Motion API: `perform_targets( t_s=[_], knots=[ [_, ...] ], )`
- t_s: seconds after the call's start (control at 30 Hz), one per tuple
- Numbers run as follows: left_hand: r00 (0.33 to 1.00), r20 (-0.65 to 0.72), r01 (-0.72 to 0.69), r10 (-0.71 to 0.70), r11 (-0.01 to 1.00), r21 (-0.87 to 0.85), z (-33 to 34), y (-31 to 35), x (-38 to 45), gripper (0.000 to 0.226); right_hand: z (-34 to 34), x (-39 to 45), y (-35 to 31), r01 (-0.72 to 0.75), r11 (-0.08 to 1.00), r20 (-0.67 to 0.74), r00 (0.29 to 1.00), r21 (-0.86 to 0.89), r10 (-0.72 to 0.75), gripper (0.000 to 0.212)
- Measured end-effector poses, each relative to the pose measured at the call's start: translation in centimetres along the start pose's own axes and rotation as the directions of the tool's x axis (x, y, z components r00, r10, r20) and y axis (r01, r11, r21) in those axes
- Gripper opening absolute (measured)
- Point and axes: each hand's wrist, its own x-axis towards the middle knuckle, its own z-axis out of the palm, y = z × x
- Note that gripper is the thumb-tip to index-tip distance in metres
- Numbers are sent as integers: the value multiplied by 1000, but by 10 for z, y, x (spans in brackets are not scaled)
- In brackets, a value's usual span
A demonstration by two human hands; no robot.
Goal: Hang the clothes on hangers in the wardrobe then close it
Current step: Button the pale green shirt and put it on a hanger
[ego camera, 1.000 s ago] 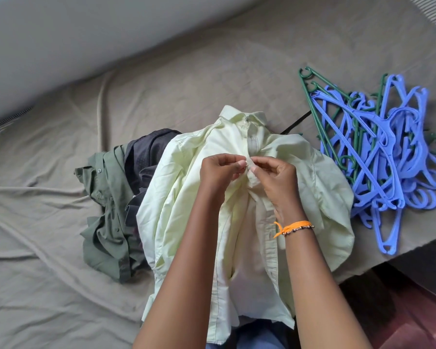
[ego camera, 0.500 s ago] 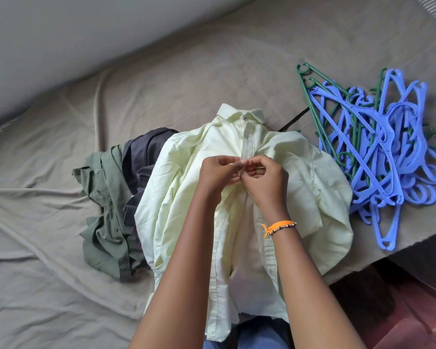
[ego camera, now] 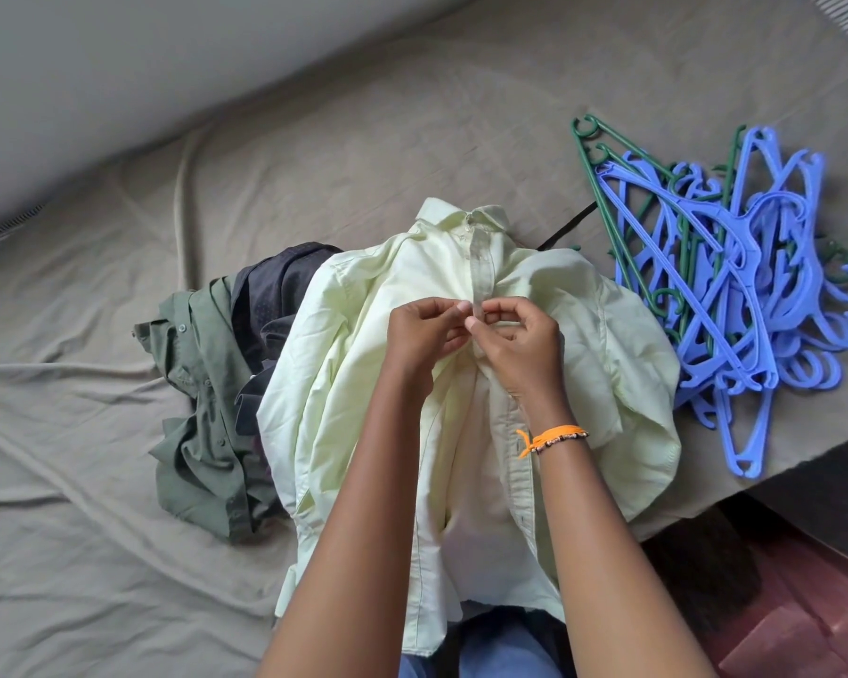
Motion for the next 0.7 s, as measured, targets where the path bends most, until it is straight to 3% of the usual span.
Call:
perform_targets(
  t_s=[0.27,0.7],
  knots=[
    [1000,-1,19,-19,1000,-9,-1,-4,1,9,0,-3,6,43,999,41,998,-16,-42,22],
    [998,49,-36,32,995,88,0,-11,4,18,-1,3,5,-39,998,-4,999,-40,39,14]
  ],
)
